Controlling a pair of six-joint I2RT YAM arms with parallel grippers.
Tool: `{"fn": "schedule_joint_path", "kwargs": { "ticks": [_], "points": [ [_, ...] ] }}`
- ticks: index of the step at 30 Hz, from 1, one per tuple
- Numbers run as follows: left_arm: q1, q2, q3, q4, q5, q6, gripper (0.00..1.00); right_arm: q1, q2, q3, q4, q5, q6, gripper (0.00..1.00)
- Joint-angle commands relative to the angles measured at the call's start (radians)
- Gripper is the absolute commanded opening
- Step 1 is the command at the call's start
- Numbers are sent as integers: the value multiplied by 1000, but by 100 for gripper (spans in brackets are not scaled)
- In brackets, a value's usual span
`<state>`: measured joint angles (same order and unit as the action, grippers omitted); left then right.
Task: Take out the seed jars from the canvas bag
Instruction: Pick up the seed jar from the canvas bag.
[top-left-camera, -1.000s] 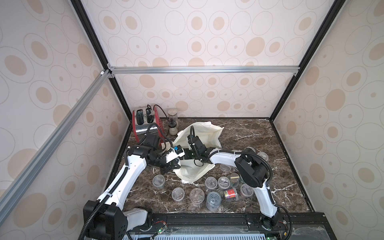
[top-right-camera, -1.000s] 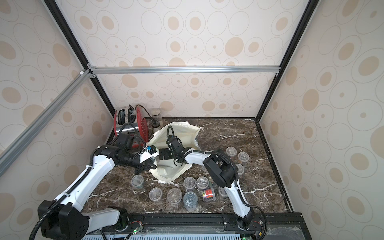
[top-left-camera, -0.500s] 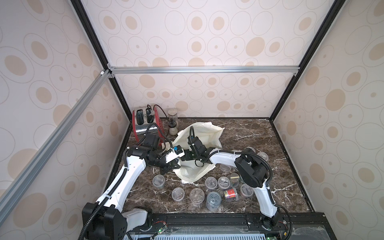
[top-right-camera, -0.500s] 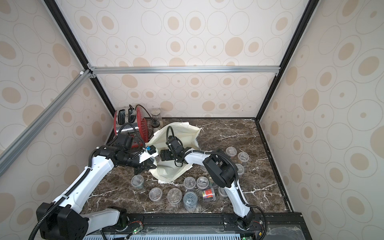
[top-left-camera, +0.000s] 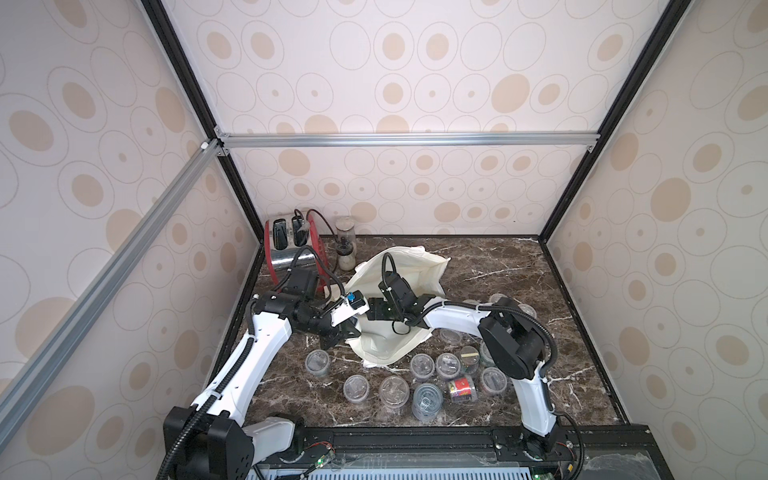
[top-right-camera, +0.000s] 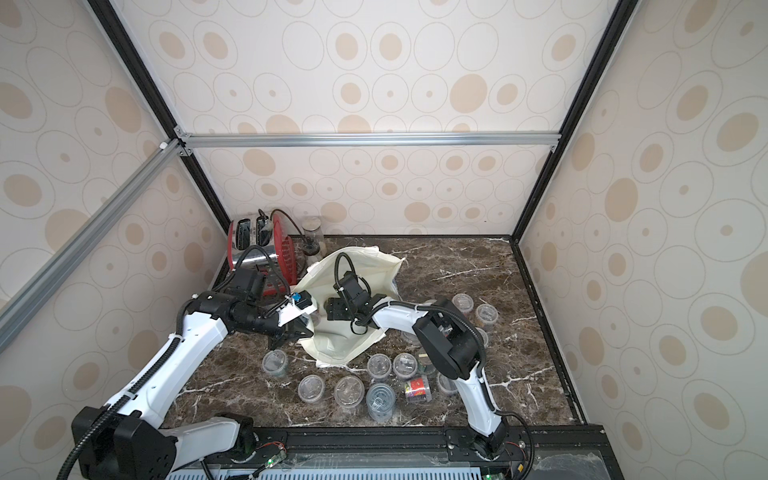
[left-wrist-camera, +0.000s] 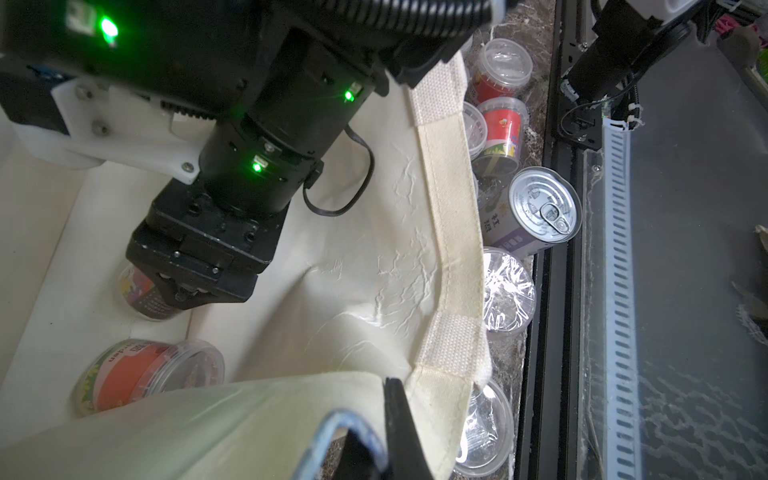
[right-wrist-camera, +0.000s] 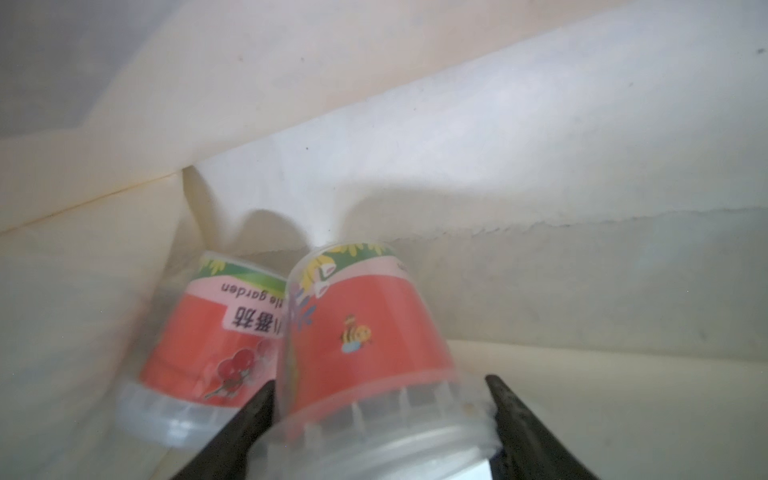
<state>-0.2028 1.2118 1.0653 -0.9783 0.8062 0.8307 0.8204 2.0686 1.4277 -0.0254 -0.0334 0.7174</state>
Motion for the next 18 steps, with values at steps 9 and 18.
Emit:
{"fn": "schedule_joint_path", "kwargs": {
  "ticks": [9,18],
  "points": [
    [-3,12,49,69,-21,-95,0,-35,-291,-47,-145,-169,-11,74],
    [-1,38,81,80,-50,-135,0,-164,-593,-24,-533,-420,-188,73]
  ]
}}
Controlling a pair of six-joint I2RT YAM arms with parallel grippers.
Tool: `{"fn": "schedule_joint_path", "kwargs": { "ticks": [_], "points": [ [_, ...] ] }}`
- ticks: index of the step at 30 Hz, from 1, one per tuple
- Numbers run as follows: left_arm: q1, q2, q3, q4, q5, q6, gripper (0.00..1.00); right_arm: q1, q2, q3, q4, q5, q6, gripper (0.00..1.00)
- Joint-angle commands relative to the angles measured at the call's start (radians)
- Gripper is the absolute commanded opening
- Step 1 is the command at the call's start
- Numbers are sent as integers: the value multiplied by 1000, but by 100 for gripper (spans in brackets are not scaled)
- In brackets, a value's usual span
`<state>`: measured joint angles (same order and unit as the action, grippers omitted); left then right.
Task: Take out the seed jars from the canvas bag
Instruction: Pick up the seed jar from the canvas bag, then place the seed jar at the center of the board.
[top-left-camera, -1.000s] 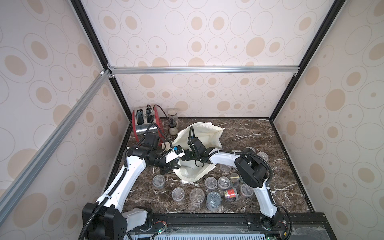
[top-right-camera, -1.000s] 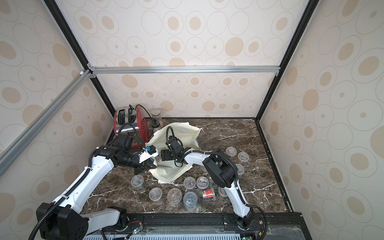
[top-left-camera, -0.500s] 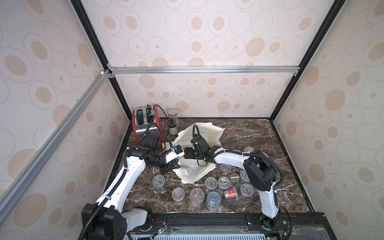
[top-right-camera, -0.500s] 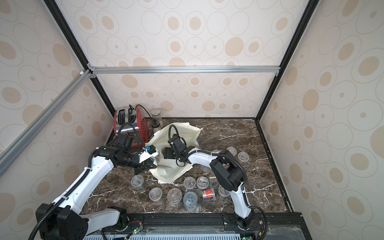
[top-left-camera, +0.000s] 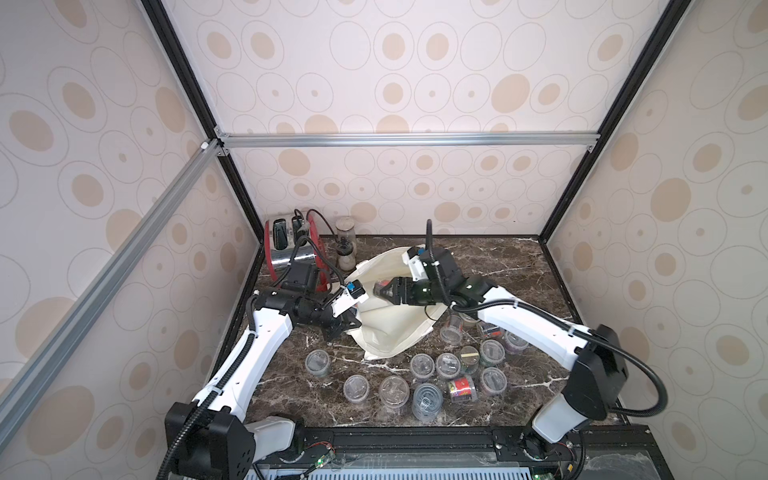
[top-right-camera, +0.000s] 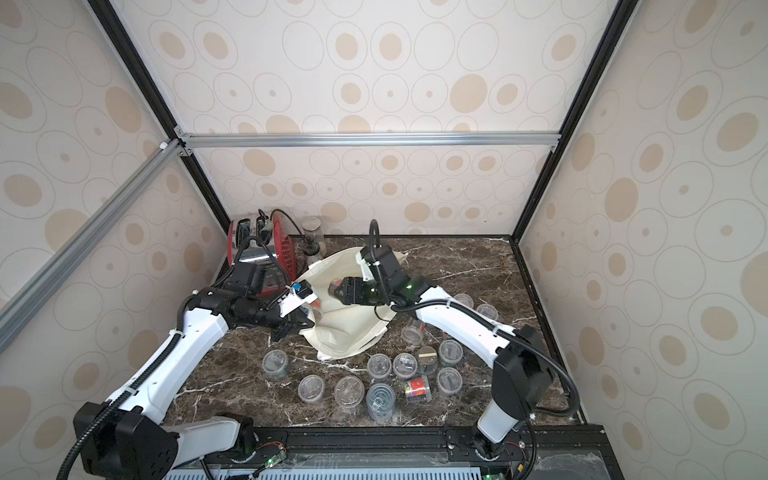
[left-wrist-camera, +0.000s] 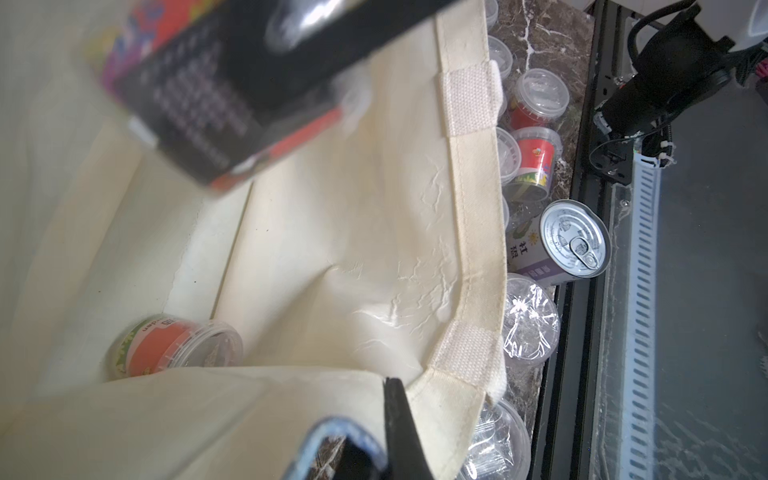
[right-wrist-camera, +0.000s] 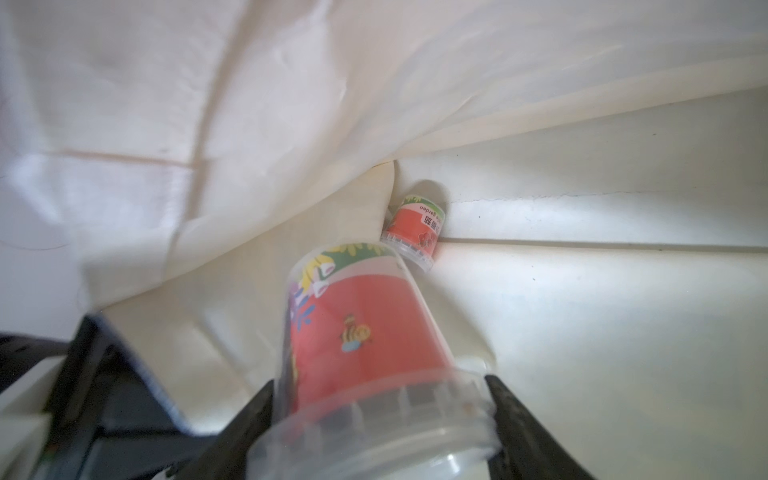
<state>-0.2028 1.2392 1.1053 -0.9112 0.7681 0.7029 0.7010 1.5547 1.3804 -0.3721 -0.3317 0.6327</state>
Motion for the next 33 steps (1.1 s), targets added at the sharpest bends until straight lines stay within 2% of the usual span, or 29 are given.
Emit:
{"fn": "schedule_joint_path", "kwargs": {
  "ticks": [1,3,7,12,16,25,33],
  "points": [
    [-1,15,41,14,-18,-17,0,-67,-104,46,-260,-141,-140,74],
    [-1,26,39,4,-20,-21,0,-118,-141,89,-409,-176,-190,74],
    [-1,44,31,0,-13,-23,0,-247,-237,119,-626,-150,-255,74],
    [-1,52,31,-22,2,0,0,-430,-258,123,-712,-224,-315,74],
    [-1,47,38,-29,8,-1,0,-497,-181,152,-720,-50,-351,74],
    [-1,29,50,-52,19,19,0,-514,136,276,-680,319,-399,74],
    [-1,3,39,-73,17,47,0,-518,449,479,-763,468,-461,74]
  ]
}}
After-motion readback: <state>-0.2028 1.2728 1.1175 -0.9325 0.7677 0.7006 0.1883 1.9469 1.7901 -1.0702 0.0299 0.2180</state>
